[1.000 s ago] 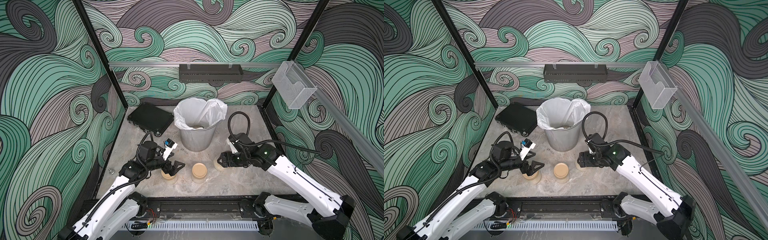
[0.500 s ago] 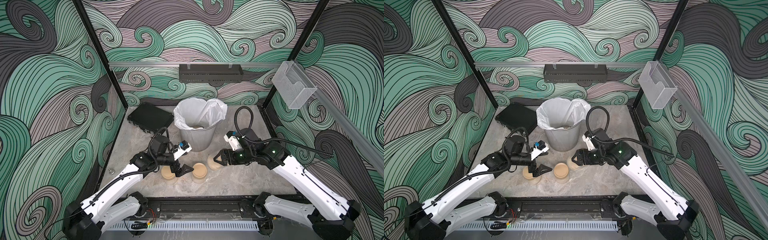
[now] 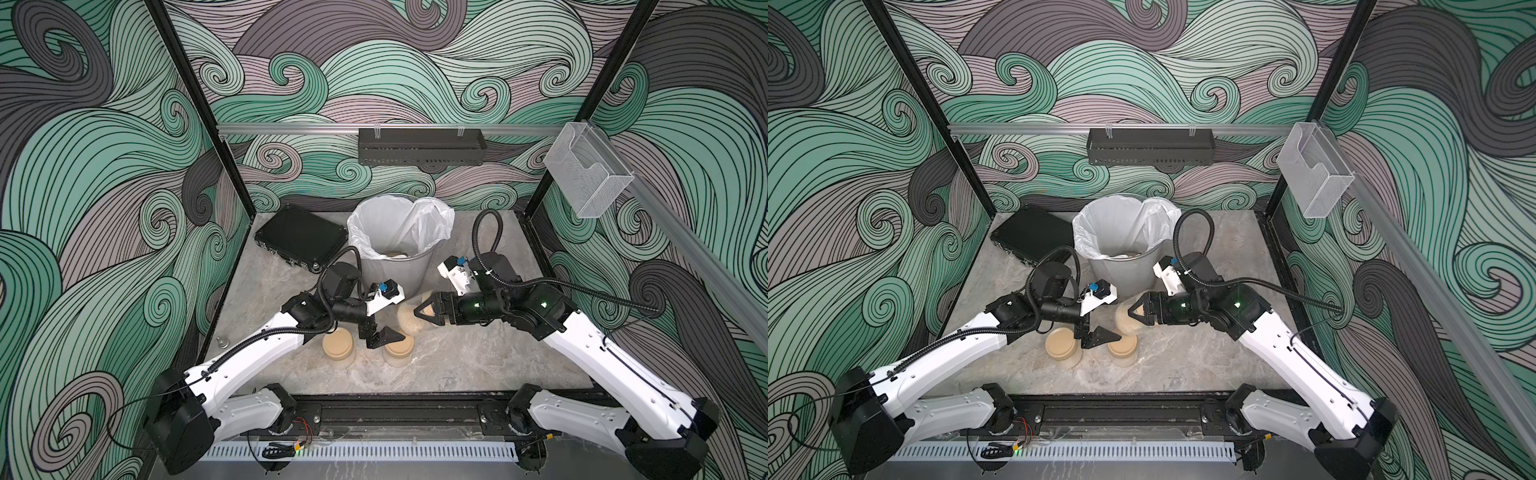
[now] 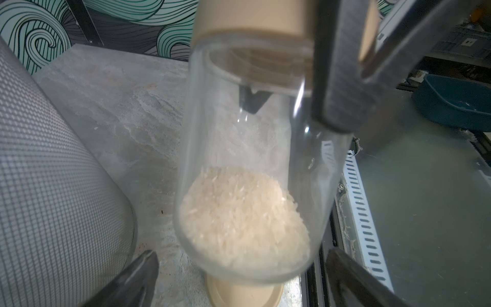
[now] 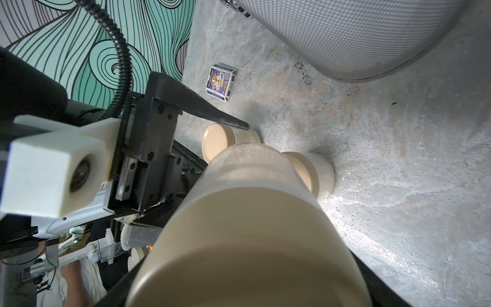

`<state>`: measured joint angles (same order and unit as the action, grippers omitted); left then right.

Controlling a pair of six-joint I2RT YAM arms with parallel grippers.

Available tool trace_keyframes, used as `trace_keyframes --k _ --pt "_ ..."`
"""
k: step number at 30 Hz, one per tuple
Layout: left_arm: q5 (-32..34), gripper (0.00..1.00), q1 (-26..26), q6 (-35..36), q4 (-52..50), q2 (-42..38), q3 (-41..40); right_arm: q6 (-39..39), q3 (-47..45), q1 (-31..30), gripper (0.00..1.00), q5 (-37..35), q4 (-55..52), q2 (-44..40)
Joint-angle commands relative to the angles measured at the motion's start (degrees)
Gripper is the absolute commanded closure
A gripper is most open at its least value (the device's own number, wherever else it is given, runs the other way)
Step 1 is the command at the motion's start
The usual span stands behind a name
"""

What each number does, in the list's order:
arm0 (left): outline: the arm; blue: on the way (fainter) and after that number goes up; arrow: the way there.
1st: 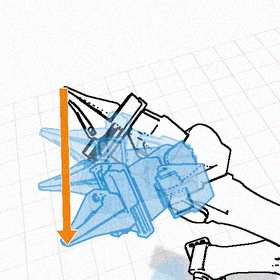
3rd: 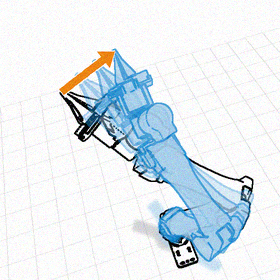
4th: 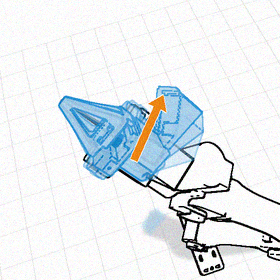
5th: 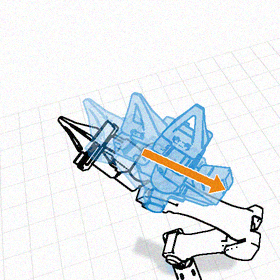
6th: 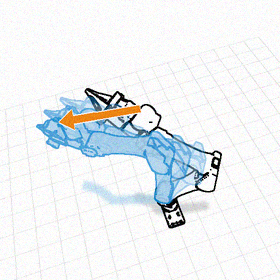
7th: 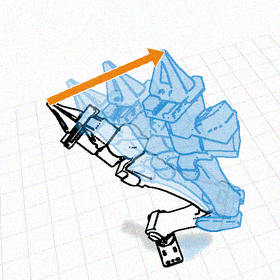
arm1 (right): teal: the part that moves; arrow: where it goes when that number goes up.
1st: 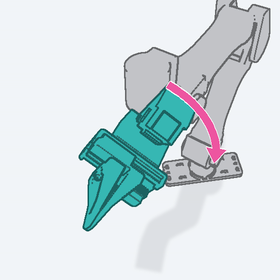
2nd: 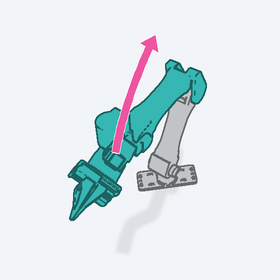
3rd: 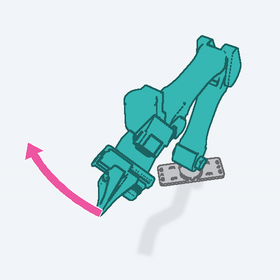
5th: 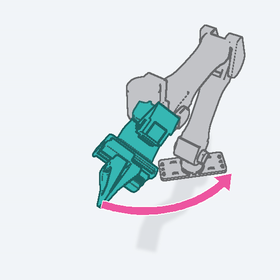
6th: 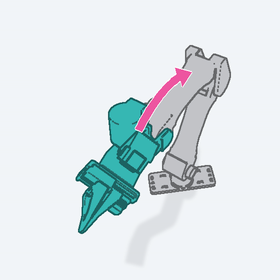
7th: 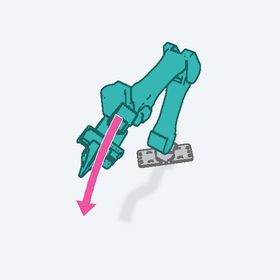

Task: Empty moldy rice from jars
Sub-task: Pick up the jar from the center of the board.

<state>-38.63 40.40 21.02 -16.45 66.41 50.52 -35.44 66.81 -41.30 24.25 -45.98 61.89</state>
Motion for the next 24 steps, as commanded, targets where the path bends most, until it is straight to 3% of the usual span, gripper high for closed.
trace_keyframes --k 1,12,14,19,24 --pt "-1.89 0.01 1.43 -0.24 3.46 1.72 2.31 -1.6 0.43 -0.84 0.38 3.18 7.58 -0.35" --pt "-1.62 0.01 3.71 -2.92 8.4 5.41 4.36 -3.86 -2.25 -1.86 0.39 5.55 12.51 -0.8" --pt "-1.42 0.07 4.02 -2.93 8.45 5.61 4.42 -4.0 -2.55 -1.9 0.39 5.54 12.74 -1.06" --pt "-1.78 0.38 4.51 -2.54 7.29 6.34 4.89 -4.37 -3.08 -1.94 0.39 5.79 13.74 -1.68" --pt "-1.68 0.54 4.84 -2.69 6.97 6.61 5.2 -4.56 -3.69 -1.96 0.39 5.9 14.03 -1.95"
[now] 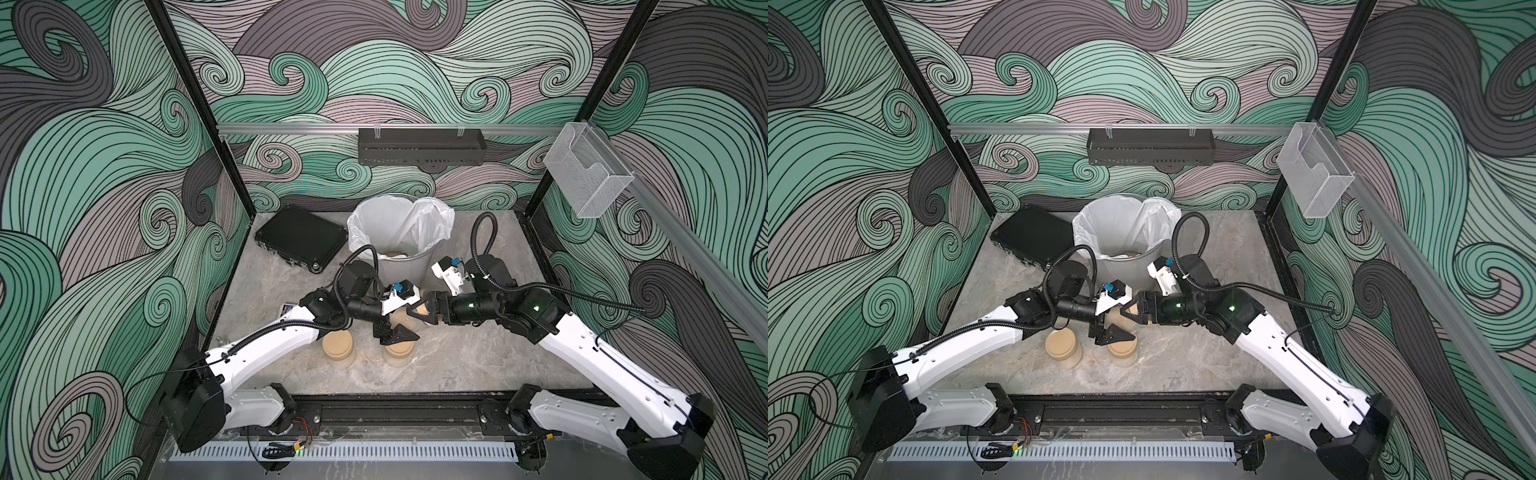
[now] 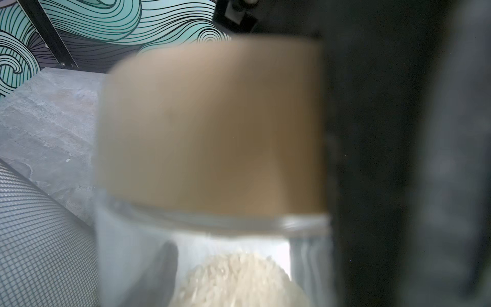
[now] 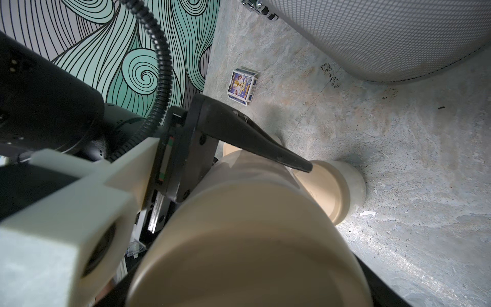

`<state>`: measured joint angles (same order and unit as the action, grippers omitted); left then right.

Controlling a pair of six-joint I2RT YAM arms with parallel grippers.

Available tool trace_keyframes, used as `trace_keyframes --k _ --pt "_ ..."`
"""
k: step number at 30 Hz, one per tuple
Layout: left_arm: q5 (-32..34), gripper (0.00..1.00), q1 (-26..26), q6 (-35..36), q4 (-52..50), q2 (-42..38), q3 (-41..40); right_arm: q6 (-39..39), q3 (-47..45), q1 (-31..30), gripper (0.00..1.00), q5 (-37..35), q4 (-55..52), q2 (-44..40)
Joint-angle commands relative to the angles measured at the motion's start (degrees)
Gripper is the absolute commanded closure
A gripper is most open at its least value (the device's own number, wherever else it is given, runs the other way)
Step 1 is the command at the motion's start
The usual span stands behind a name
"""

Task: Empty moldy rice from jars
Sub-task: Pick up the jar from the center of the board.

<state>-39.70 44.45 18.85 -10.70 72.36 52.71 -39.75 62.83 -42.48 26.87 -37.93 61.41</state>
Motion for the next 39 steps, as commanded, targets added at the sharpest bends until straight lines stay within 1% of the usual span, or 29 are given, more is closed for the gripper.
trace_keyframes --k 1,6,8,9,10,14,26,33,37,39 --pt "-0.58 0.57 0.75 -0.61 1.32 0.6 3.09 -0.33 0.17 -0.83 0.38 3.32 6.09 -1.44" --pt "-0.02 0.66 1.07 -0.88 2.36 -0.04 3.15 -0.42 -0.51 -0.81 0.32 2.7 6.3 -1.64" --pt "0.0 0.69 1.19 -1.31 2.57 -0.24 3.23 -0.34 -0.51 -0.72 0.25 2.36 6.18 -1.71" --pt "0.0 0.71 1.25 -1.64 2.7 -0.29 3.19 -0.33 -0.5 -0.77 0.19 2.02 6.13 -1.77" --pt "0.0 0.72 1.26 -2.04 2.7 -0.29 3.27 -0.18 -0.41 -0.69 0.15 1.59 5.99 -1.86" --pt "0.33 0.72 1.25 -3.64 2.7 -0.63 3.13 0.28 -0.43 -0.72 0.01 0.06 5.69 -2.23" --pt "3.57 0.73 1.25 -7.56 3.15 -3.57 1.68 1.32 -0.34 -0.41 0.01 -5.03 2.92 -3.99" --pt "4.67 0.74 1.26 -13.78 9.9 -5.66 -1.49 1.94 0.01 0.12 0.01 -7.29 1.05 -4.45" --pt "7.07 0.74 1.26 -18.18 12.22 -7.07 -2.72 2.33 0.23 0.29 0.01 -8.79 1.02 -4.97" --pt "7.73 0.74 1.26 -20.42 15.08 -7.95 -4.2 2.6 0.75 0.29 0.01 -9.63 1.17 -5.11"
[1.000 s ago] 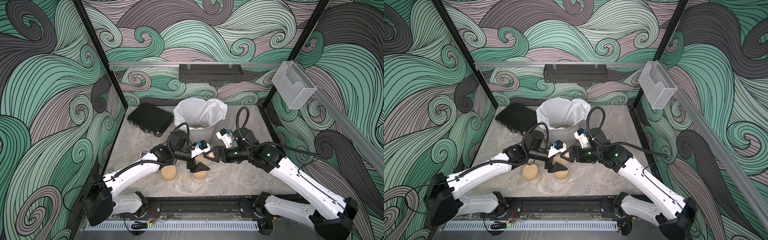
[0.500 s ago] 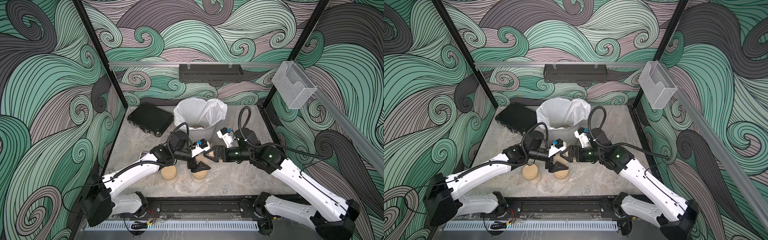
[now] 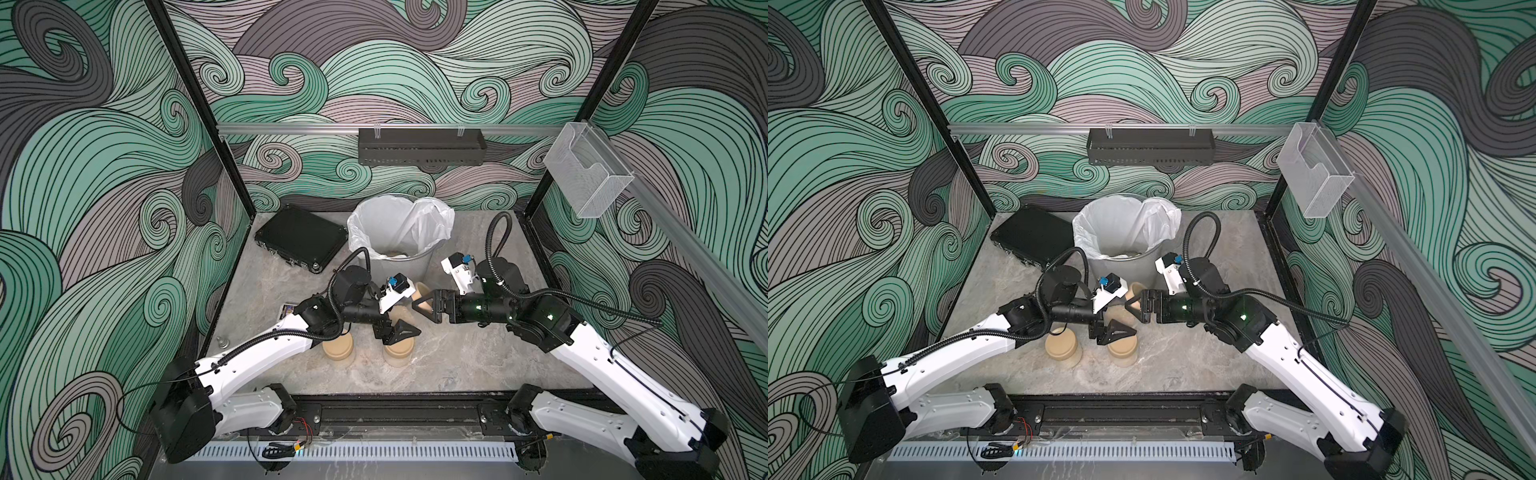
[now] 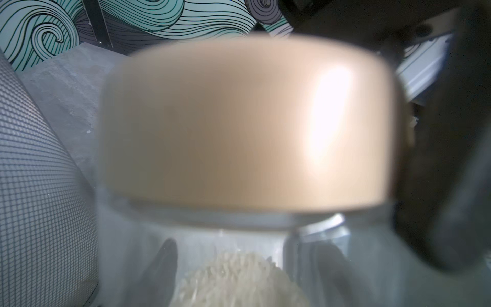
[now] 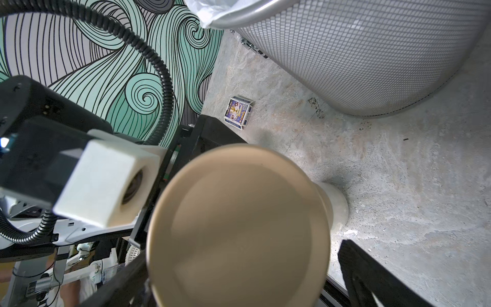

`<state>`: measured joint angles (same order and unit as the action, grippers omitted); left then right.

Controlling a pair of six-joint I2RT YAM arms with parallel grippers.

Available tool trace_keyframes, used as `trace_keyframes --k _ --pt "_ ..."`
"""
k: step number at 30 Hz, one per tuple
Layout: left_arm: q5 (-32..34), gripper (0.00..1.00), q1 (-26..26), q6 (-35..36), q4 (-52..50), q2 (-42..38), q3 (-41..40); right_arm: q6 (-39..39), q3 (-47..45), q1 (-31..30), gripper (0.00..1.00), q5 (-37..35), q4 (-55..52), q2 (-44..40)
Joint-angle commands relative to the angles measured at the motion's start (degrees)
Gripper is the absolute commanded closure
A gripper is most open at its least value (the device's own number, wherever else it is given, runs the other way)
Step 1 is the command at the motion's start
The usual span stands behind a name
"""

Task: Empty moldy rice from jars
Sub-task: Pick up the jar from the center of the board, then unscrew the lid from the jar.

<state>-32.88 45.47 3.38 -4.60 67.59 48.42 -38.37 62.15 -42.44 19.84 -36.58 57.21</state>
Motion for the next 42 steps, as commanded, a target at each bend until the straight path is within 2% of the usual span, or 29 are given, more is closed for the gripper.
trace_keyframes --k 1,9,16,22,30,42 --pt "1.29 0.74 0.23 -5.99 10.37 -3.53 -0.73 1.44 1.67 0.2 0.01 -2.82 -0.09 -0.95" --pt "4.47 0.74 0.24 -8.5 12.89 -5.6 -3.51 1.69 1.25 0.31 0.01 -3.17 3.96 -1.63" --pt "4.41 0.74 0.19 -8.71 12.84 -6.26 -3.48 1.37 0.95 0.29 0.01 0.39 9.62 -0.06" --pt "3.91 0.74 0.28 -8.84 13.12 -6.08 -2.69 1.02 0.39 0.34 0.01 0.55 11.58 0.97" --pt "3.53 0.74 0.32 -9.59 13.77 -5.72 -2.72 0.55 -0.46 0.33 0.05 0.38 13.28 1.5" --pt "3.0 0.74 0.32 -10.61 15.06 -5.18 -2.5 0.88 -1.11 0.34 0.05 -0.41 11.9 2.45"
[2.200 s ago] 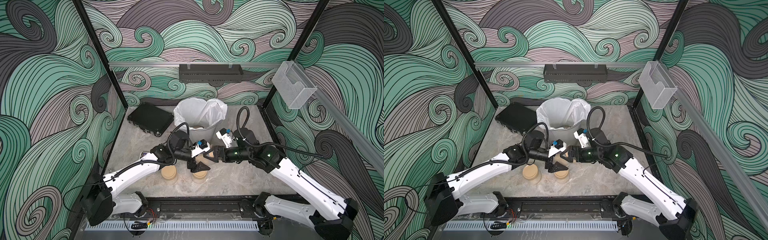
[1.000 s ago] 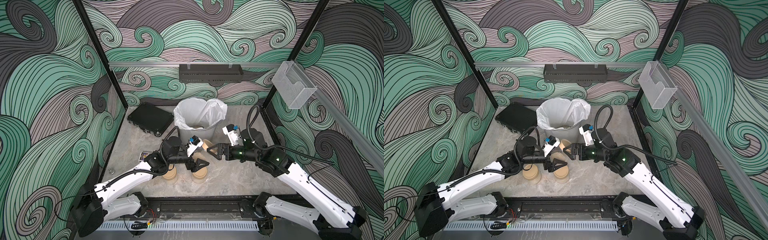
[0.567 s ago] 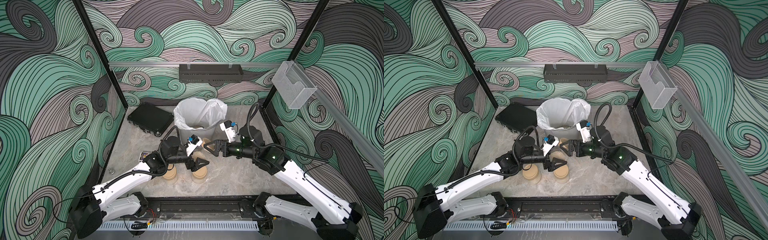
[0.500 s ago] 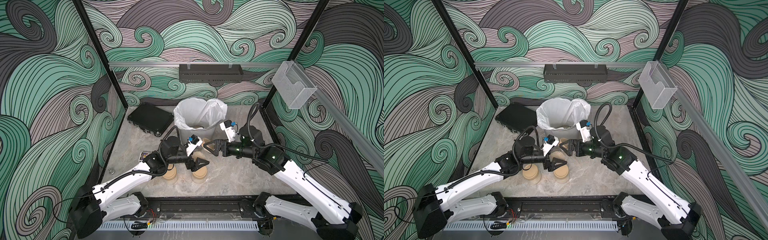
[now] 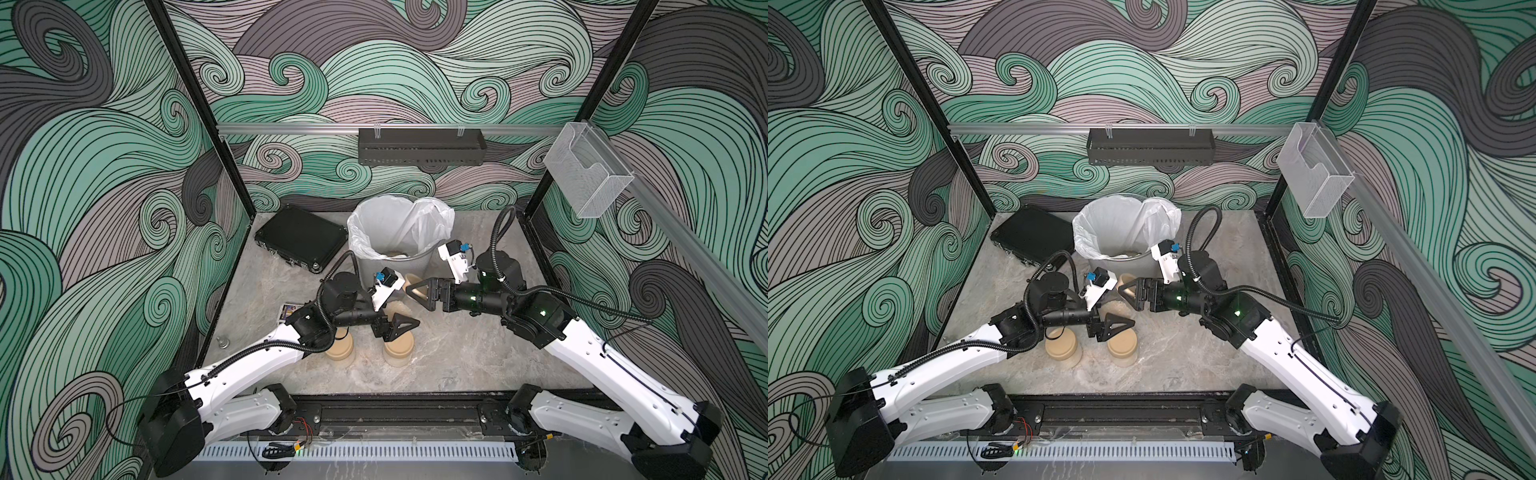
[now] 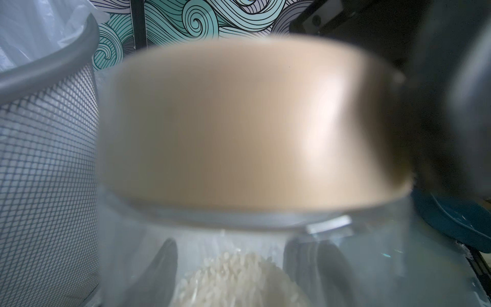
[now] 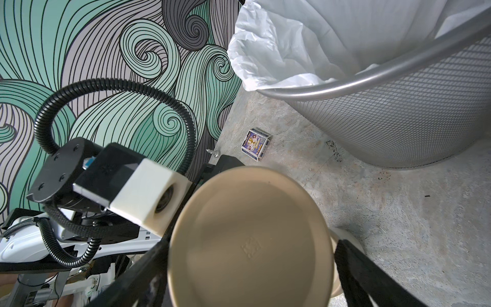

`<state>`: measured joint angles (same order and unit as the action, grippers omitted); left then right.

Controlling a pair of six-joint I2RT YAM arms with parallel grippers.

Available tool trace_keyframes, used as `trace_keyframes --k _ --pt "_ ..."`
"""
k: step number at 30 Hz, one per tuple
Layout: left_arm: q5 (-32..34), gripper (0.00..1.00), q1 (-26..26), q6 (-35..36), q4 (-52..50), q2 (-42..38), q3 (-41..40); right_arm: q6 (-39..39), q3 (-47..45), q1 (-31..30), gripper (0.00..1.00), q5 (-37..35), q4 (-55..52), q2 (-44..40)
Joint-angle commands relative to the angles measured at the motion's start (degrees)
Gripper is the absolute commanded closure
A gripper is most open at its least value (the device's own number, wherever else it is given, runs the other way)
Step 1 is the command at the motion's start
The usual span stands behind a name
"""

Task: Empty moldy rice from jars
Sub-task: Unscrew the lid from the jar.

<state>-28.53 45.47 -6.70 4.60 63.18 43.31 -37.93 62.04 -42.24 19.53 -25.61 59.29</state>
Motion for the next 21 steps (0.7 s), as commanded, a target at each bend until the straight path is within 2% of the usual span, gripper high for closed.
trace_keyframes --k 1,7,12,21 --pt "-1.3 0.74 0.32 -0.44 5.78 -0.69 2.6 0.42 -1.08 0.14 0.05 -0.11 0.96 0.41" --pt "-3.15 0.74 0.32 -1.07 5.52 -0.16 2.82 0.66 -1.36 0.09 0.17 -0.2 1.88 0.57" --pt "-9.54 0.74 0.31 -1.38 2.02 0.88 5.06 1.87 -1.18 0.14 0.28 0.45 2.31 0.26" --pt "-19.58 0.74 0.32 1.03 -6.87 0.86 9.64 3.98 -3.28 0.14 0.31 5.08 7.68 -1.62"
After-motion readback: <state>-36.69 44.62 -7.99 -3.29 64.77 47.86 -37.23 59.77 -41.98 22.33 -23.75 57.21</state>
